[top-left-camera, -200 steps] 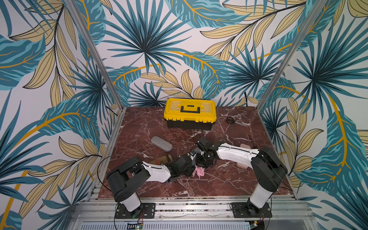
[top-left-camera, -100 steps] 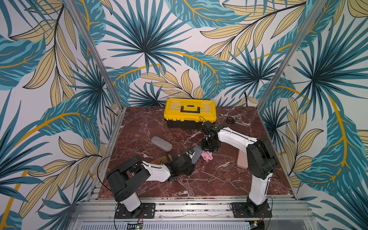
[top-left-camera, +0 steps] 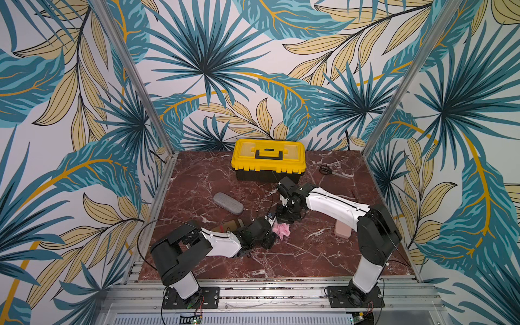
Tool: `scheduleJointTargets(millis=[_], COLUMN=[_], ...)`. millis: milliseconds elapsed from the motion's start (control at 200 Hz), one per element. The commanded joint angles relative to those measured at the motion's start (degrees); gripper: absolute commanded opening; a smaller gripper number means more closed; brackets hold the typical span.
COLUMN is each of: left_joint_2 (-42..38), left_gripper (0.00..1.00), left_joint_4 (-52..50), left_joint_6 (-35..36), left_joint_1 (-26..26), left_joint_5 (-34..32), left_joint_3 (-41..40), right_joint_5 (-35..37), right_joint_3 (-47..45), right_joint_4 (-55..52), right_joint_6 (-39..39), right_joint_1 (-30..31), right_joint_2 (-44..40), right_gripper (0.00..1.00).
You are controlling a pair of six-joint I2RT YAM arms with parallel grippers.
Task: Wipe the eyeglass case
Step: Wipe the dirt from the eyeglass case.
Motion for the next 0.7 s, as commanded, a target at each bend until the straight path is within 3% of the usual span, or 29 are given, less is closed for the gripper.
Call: scheduleJointTargets(millis=[0, 85, 240, 366, 441, 566, 696], left_joint_2=[-1.19, -1.55, -1.57, -1.17, -0.74, -0.67, -1.81], left_gripper=[0.18, 0.18, 0.19, 0.24, 0.34, 0.66, 0.82], left_joint_4=[-4.10, -4.34, -4.67, -6.28, -8.36, -12.81, -13.53], left_joint_6=[0.82, 0.97, 1.00, 1.09, 0.62, -1.42, -3.58], left_joint_1=[-1.50, -1.50, -1.45, -1.50, -1.50, -1.50, -2.16], left_joint_5=[6.00, 6.02, 5.68, 5.03, 4.21, 3.97, 5.77], left_joint_3=[-1.43, -1.37, -1.37, -0.48, 0.50, 2.45, 2.54], right_joint_5=[-1.28, 2.26, 19.09, 22.26, 20.69, 17.51, 13.98], right_joint_3=[3.02, 3.62, 5.70, 6.88, 5.77, -0.24, -6.89], right_joint_4=[1.75, -0.46, -5.39, -7.40, -8.61, -8.84, -4.93], right_joint_6=[-3.80, -6.51, -9.90, -11.40, -11.91, -11.15, -8.40], right_joint_1=[-2.60, -5.33, -11.35, -12.39, -12.39, -12.39, -12.39], right_joint_2=[5.56, 8.77, 9.45, 5.92, 2.61, -2.35, -3.44], right_gripper=[0.00, 0.00, 0.00, 0.00, 0.00, 0.00, 0.00])
